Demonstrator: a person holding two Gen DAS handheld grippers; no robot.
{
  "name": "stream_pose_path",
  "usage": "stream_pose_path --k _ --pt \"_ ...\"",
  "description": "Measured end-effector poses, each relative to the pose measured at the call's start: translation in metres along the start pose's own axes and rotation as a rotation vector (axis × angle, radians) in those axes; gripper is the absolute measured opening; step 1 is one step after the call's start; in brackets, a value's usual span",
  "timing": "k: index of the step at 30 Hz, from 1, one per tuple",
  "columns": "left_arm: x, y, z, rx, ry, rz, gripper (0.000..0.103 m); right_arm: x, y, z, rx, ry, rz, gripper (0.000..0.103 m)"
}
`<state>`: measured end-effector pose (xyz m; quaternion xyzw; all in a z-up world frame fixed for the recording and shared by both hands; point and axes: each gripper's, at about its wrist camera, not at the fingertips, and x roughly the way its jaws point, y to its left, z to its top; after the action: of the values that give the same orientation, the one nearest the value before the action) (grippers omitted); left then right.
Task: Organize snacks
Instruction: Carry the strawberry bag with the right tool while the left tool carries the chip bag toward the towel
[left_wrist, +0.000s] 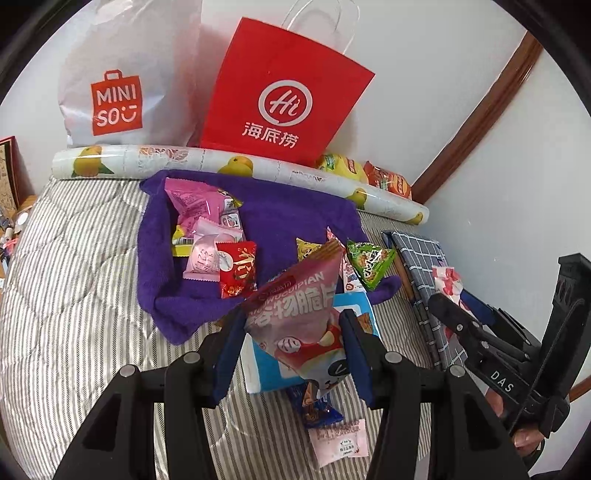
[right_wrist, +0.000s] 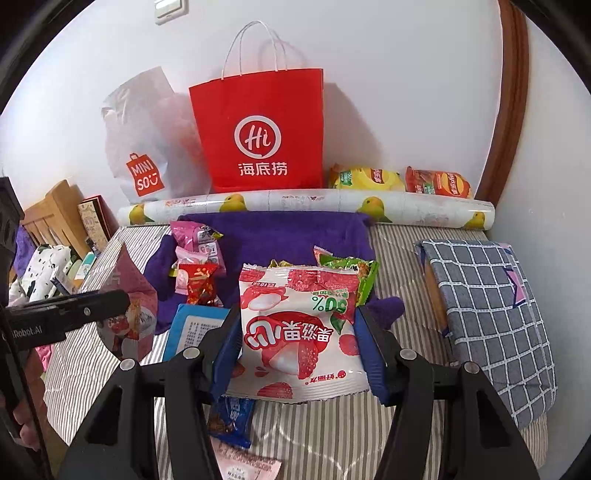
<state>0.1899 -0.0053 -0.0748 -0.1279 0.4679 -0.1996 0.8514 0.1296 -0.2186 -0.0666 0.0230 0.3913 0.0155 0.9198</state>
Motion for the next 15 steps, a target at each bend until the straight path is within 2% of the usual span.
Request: stream_pose_path --k 15 --pt "0.029 0.012 0.027 -0.01 0.019 -0.006 0.05 0.036 -0.008 0.029 0.012 0.004 0.0 0.058"
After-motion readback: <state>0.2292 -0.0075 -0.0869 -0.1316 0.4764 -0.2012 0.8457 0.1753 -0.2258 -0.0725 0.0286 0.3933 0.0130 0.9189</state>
